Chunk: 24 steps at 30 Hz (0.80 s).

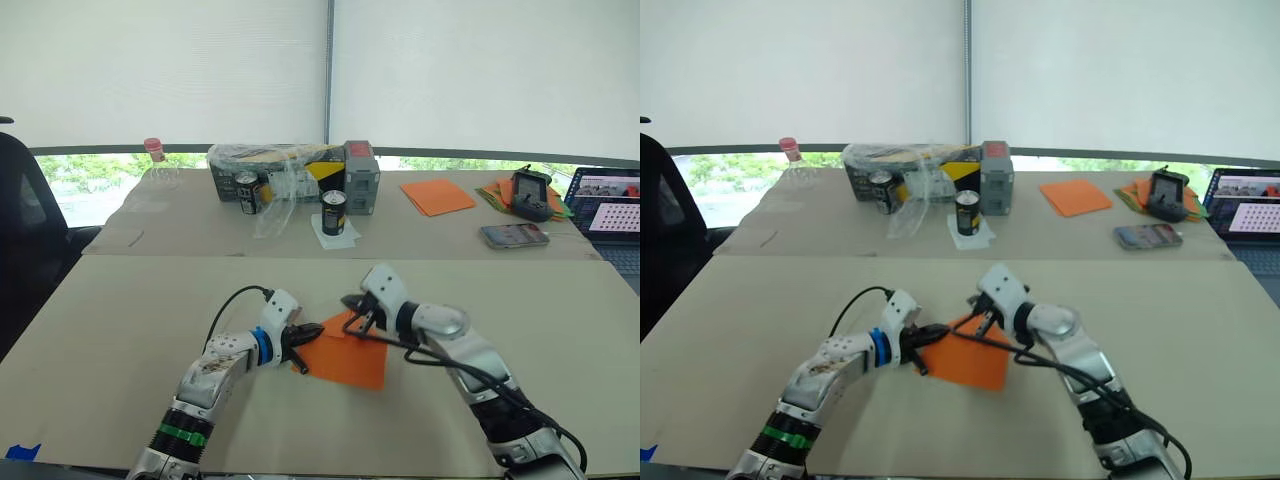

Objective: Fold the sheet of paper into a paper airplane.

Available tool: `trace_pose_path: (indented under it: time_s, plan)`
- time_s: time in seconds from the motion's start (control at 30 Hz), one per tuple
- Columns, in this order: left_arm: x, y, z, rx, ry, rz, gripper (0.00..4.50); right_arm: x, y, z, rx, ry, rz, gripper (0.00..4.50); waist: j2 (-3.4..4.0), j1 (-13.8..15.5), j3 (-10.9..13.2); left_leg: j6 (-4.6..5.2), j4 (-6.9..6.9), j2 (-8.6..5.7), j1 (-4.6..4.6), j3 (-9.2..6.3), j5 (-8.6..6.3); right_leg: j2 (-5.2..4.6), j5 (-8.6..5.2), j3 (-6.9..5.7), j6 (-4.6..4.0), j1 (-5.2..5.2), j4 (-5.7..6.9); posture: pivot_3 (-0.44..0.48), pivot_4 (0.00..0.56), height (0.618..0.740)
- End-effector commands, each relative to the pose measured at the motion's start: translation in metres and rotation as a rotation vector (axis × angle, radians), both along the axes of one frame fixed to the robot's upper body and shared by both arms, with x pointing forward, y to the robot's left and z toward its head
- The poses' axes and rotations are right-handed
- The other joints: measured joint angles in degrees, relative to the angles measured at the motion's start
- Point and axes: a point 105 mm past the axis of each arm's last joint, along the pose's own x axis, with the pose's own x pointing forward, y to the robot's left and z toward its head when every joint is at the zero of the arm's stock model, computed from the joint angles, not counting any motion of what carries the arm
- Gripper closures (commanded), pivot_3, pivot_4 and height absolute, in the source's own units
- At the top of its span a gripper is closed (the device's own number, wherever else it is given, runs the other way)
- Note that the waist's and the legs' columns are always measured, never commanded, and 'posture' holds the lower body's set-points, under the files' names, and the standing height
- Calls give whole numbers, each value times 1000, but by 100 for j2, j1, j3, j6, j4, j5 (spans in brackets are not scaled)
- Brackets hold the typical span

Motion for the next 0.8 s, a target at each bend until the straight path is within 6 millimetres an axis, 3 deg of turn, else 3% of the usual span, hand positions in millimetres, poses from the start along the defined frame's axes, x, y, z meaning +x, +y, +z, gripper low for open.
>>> trace_pose_path:
  time_s: [0.03,0.23,0.47,0.67,0.8]
  plan:
    - [-8,5,-35,55,122,31,4467,2,3,-4,-14,-8,-7,4500,0,2,0,0,0,-1,0,1,1,-1,0,1,0,0,0,0,150,739]
    - [3,-3,-30,36,76,60,4467,-2,1,-38,-110,101,-3,4500,-2,7,0,0,0,-1,10,-4,3,-2,0,-4,0,1,0,0,150,739]
    - [27,-13,-20,41,41,96,4467,-8,1,-48,-118,153,-15,4500,-9,-16,-3,-4,3,-3,7,-11,11,1,-25,-14,45,8,2,0,150,739]
    - [12,-17,-31,80,79,21,4467,-9,0,-49,-113,161,-39,4500,-9,-62,-3,-5,-18,-2,4,-11,10,3,-1,-12,4,3,1,0,150,739]
    - [4,3,-38,112,90,47,4467,-7,-2,-48,-115,159,-49,4500,-9,-102,-4,-5,-24,-2,4,-11,10,1,-2,-11,5,2,-4,0,150,739]
